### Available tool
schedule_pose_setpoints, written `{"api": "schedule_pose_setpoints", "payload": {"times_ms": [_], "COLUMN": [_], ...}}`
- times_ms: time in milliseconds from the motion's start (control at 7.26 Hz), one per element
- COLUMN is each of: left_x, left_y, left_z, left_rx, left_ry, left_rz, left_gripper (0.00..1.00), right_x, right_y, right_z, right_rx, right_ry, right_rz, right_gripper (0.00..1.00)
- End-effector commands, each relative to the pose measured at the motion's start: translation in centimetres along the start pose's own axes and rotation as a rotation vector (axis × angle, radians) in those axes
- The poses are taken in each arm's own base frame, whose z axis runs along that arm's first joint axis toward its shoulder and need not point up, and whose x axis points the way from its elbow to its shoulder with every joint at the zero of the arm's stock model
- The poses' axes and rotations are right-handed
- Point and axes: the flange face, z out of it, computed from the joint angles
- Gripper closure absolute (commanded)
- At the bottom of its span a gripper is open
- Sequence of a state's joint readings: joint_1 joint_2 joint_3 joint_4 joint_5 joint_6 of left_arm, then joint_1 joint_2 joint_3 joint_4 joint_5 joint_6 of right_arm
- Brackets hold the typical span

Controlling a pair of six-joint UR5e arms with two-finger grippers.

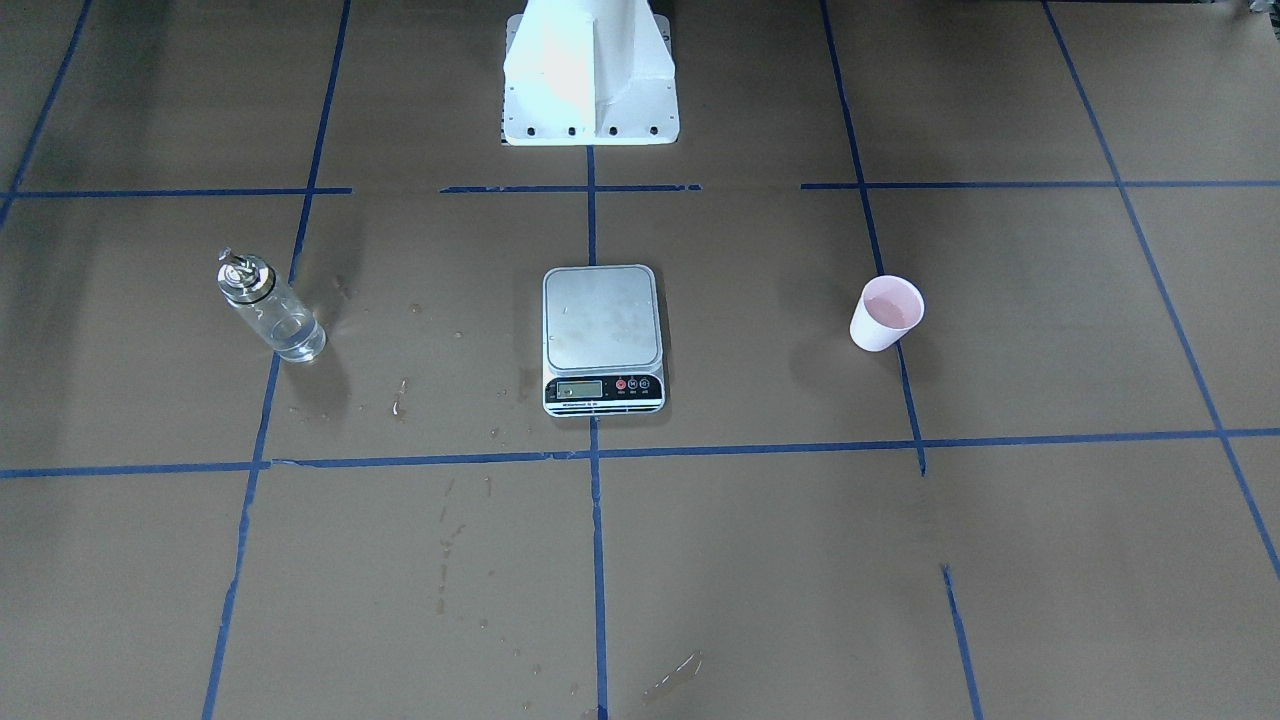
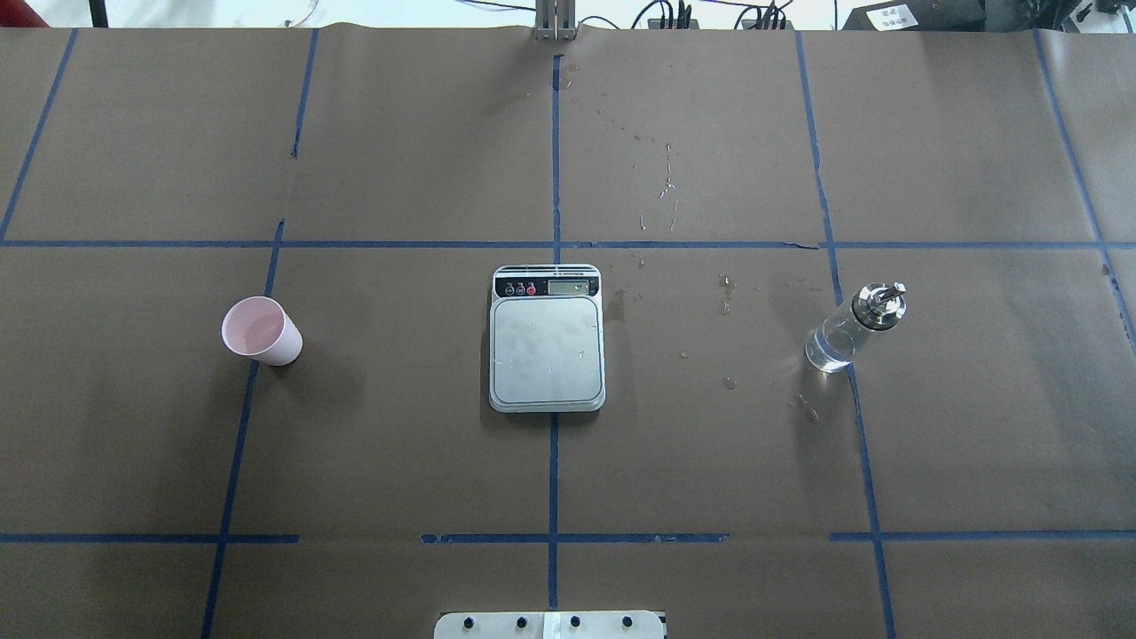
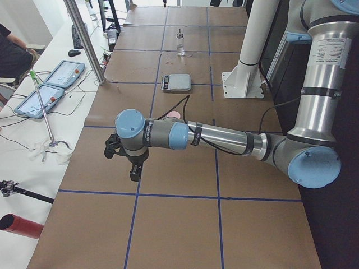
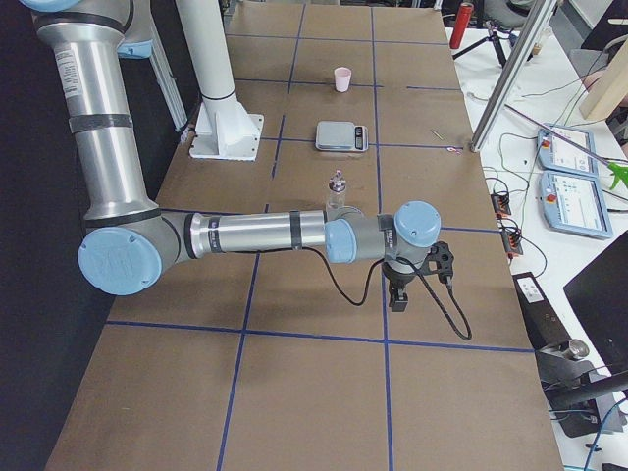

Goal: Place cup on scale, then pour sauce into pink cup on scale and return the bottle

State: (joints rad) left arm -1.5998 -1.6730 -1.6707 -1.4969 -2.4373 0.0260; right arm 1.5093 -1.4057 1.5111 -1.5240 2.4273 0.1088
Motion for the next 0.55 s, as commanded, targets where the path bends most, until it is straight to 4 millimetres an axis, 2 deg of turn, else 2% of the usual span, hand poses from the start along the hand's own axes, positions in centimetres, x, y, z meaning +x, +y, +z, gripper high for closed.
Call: {"api": "schedule_pose_setpoints", "payload": {"times_ms": [0,275,413], "left_x": [2.1,2.5,2.8], "left_y": [-0.3,-0.2,-0.2], "left_z": [-1.4,-1.0,-0.9], "left_rx": [0.042,0.036,0.034], "left_ry": [0.003,0.030,0.046], "left_rz": [0.047,0.046,0.048], "left_gripper": [0.00,0.00,0.00], "right_x": [-0.9,-2.8,-3.4], "right_y": [0.1,0.3,0.6], "right_z": [-0.6,-1.1,-0.4], "right_rx": [0.016,0.028,0.016], "right_ry": [-0.002,-0.010,-0.013], "right_rz": [-0.013,-0.023,0.017], "right_gripper": [0.00,0.00,0.00]}}
